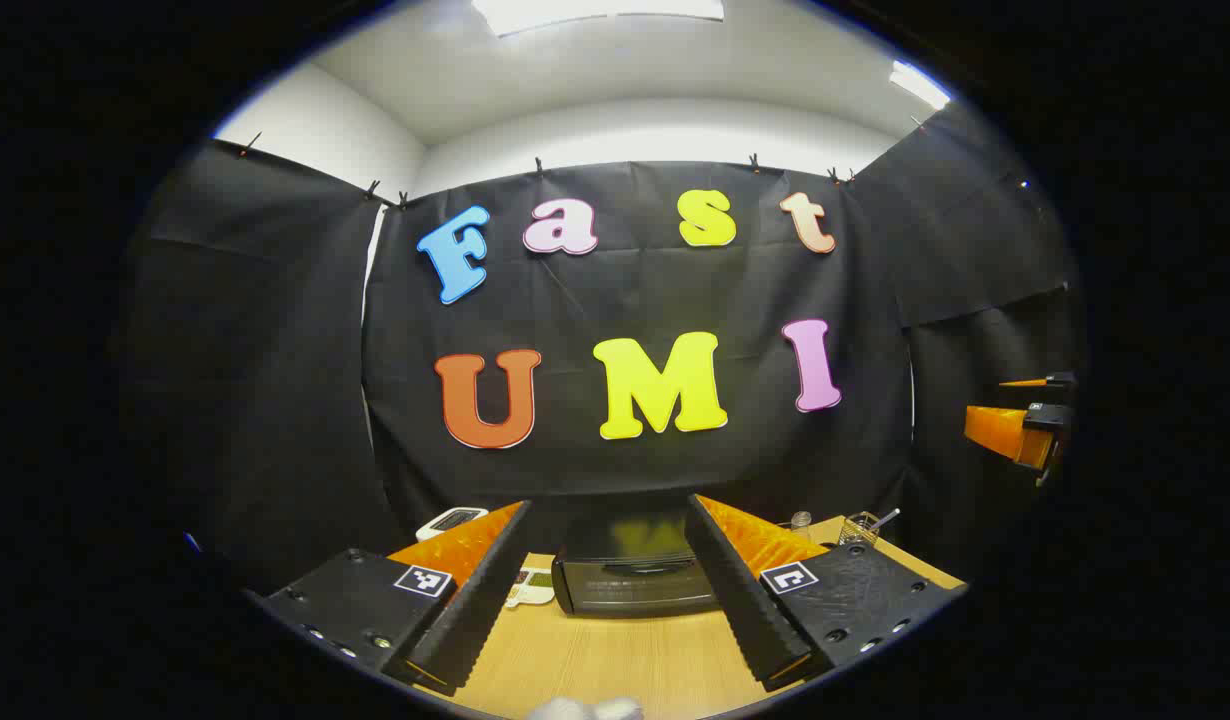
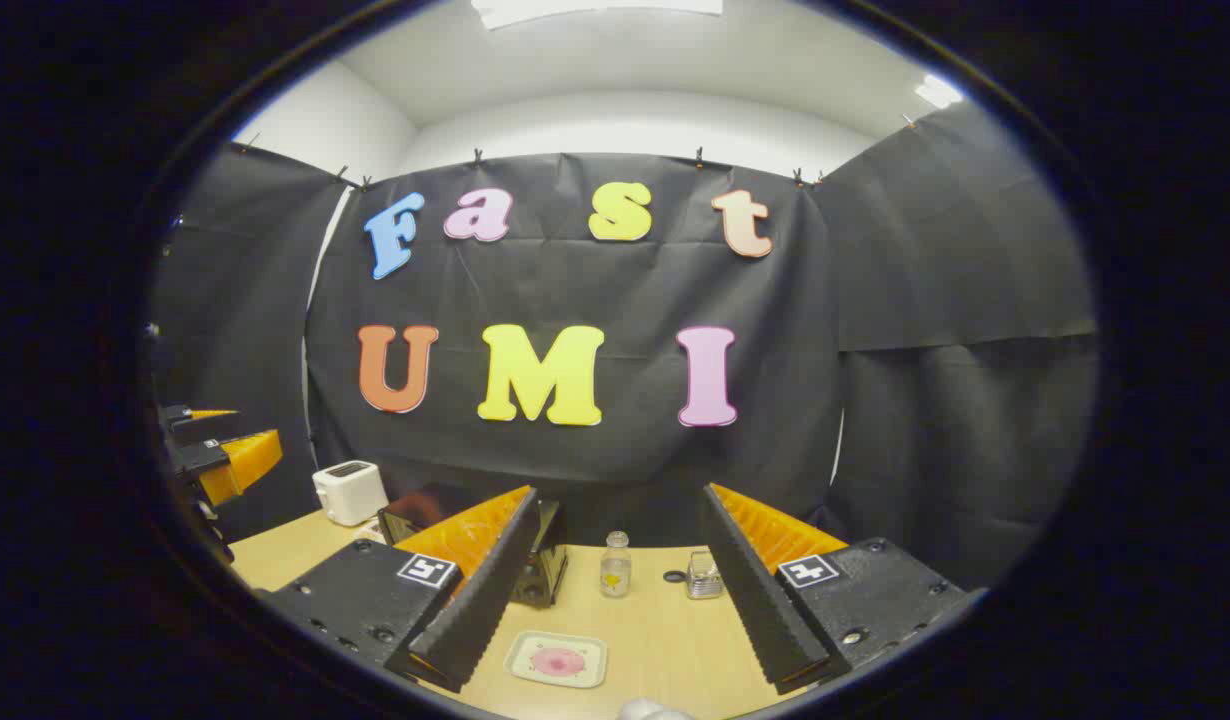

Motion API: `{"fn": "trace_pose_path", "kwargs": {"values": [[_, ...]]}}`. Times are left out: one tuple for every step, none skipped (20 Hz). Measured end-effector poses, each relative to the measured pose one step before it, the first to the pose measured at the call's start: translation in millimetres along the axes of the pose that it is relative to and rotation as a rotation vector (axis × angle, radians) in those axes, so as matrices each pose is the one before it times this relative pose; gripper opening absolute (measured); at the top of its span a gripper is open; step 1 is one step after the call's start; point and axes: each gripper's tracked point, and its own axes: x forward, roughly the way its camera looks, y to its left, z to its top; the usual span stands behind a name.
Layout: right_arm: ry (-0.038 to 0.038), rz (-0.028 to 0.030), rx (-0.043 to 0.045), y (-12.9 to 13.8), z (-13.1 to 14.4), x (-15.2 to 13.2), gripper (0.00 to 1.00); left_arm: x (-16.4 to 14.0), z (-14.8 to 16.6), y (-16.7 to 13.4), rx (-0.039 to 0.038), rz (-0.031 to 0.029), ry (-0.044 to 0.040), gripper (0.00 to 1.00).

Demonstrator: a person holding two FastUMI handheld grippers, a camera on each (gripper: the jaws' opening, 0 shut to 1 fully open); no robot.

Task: Open the electric oven with the left hand, put the food in, and close the electric oven.

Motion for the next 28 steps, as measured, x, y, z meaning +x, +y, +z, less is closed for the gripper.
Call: {"fn": "trace_pose_path", "kwargs": {"values": [[0.00349, -0.0105, -0.00096, -1.94, -0.52, 0.55, 1.0, 2.01, -0.94, 1.3, -0.00375, 0.00236, 0.00016, 0.96], [0.00017, -0.00414, 0.00182, -0.12, 0.48, 0.9, 1.0, 1.95, -0.1, 1.51, -0.00177, 0.00219, -0.00046, 0.96], [0.00896, 0.00117, 0.00147, 1.11, -1.3, -0.32, 1.0, 2.37, -1.12, 0.51, -0.00252, -0.00156, -0.0014, 0.96], [0.00985, 0.00055, -0.00025, -0.97, -2.38, -0.07, 1.0, 2.25, 0.02, -1.04, -0.00142, -0.00669, 0.00065, 0.96], [0.00558, -0.00175, -0.00237, -1.61, -1.22, 0.48, 1.0, 2.51, -0.84, -0.36, -0.00028, -0.00294, -0.00164, 0.96], [0.00473, -0.00329, -0.00238, -0.81, 0.41, 0.61, 1.0, 2.08, -1.77, 0.79, 0.00082, -0.00369, 0.00122, 0.96], [0.00174, -0.00092, -0.00133, 0.43, -0.38, -0.17, 1.0, 2.66, -1.12, -1.01, 0.00083, -0.00457, 0.00246, 0.96], [-0.00097, -0.00414, -0.00194, -0.41, 1.55, -0.56, 1.0, 2.19, -0.05, -0.02, -0.00018, -0.00149, 0.00075, 0.96], [-0.00463, -0.00369, -0.00327, -0.26, 0.81, -0.82, 1.0, 2.24, -0.61, -0.24, -0.00139, -0.00233, -0.00116, 0.96], [-0.00286, -0.00128, -0.0039, 0.67, 1.17, -0.39, 1.0, 3.38, 0.14, -1.17, -0.00415, -0.00437, -0.00154, 0.96], [-0.00054, -0.00182, -0.004, 0.27, -0.43, -0.89, 1.0, 1.83, 0.53, -1.31, -0.00245, -0.00439, -0.0008, 0.96], [0.00088, -0.00155, -0.00282, 0.08, 0.8, -0.77, 1.0, 4.03, -0.38, 0.06, 0.00151, -0.00186, -0.00236, 0.96], [0.0012, -0.00366, -0.00033, 0.54, 0.2, -0.22, 1.0, 3.85, -2.08, -0.39, 0.002, -0.00087, -0.00034, 0.96], [0.00189, -0.00295, 0.00113, -0.66, 0.93, -0.07, 1.0, 4.46, -2.35, -1.51, 0.00005, -0.00564, -0.00246, 0.96], [0.00104, -0.00553, 0.00051, -0.46, 0.81, 0.56, 1.0, 7.26, -3.16, -1.68, 0.00049, -0.00443, -0.00326, 0.96], [0.00202, -0.00733, -0.0012, -1.42, 0.5, -0.22, 1.0, 7.0, -5.09, -0.65, 0.00001, -0.00395, 0.00211, 0.96], [0.00397, -0.0086, -0.00315, -2.18, 0.04, 0.24, 1.0, 9.41, -6.15, -2.76, -0.00661, -0.00865, 0.0058, 0.96], [0.00299, -0.00877, -0.00507, -3.65, 1.42, 0.26, 1.0, 10.49, -5.58, -3.44, -0.0116, -0.00836, 0.00474, 0.96], [0.00194, -0.01307, -0.00731, -5.54, 0.49, -2.72, 1.0, 10.54, -6.3, -4.23, -0.01108, -0.00796, 0.00124, 0.96], [0.00121, -0.01457, -0.00741, -4.32, 2.01, -1.94, 1.0, 12.07, -6.39, -1.48, -0.00551, -0.00489, 0.00628, 0.96], [-0.00046, -0.01551, -0.00704, -5.32, 1.15, -1.91, 1.0, 12.73, -8.12, -1.79, 0.00259, -0.00249, 0.00466, 0.96], [-0.00128, -0.01612, -0.00776, -3.99, 2.66, -1.91, 1.0, 11.23, -8.67, -2.38, 0.00593, -0.00493, 0.00492, 0.96], [0.00128, -0.01412, -0.00701, -3.02, 1.72, -2.06, 1.0, 13.19, -8.92, -2.74, 0.00822, -0.00577, 0.01002, 0.96], [0.00444, -0.01347, -0.00715, -3.37, 0.39, -1.26, 1.0, 12.39, -11.8, -2.18, 0.00171, -0.00973, 0.00916, 0.96], [0.00525, -0.01267, -0.00474, -2.62, 0.12, -1.63, 1.0, 12.78, -10.45, -2.27, -0.00132, -0.00503, 0.01647, 0.97], [0.0084, -0.01316, -0.00283, -2.86, -0.44, -1.71, 1.0, 11.47, -10.41, -0.69, -0.00112, -0.00601, 0.01261, 0.96], [0.00989, -0.01102, -0.0003, -2.28, -1.96, -3.07, 1.0, 12.14, -12.29, 0.21, 0.00082, -0.00108, 0.02163, 0.96], [0.01069, -0.01078, 0.00094, -2.68, -1.93, -2.18, 1.0, 12.32, -10.99, 1.74, -0.0001, -0.00067, 0.02051, 0.96]]}}
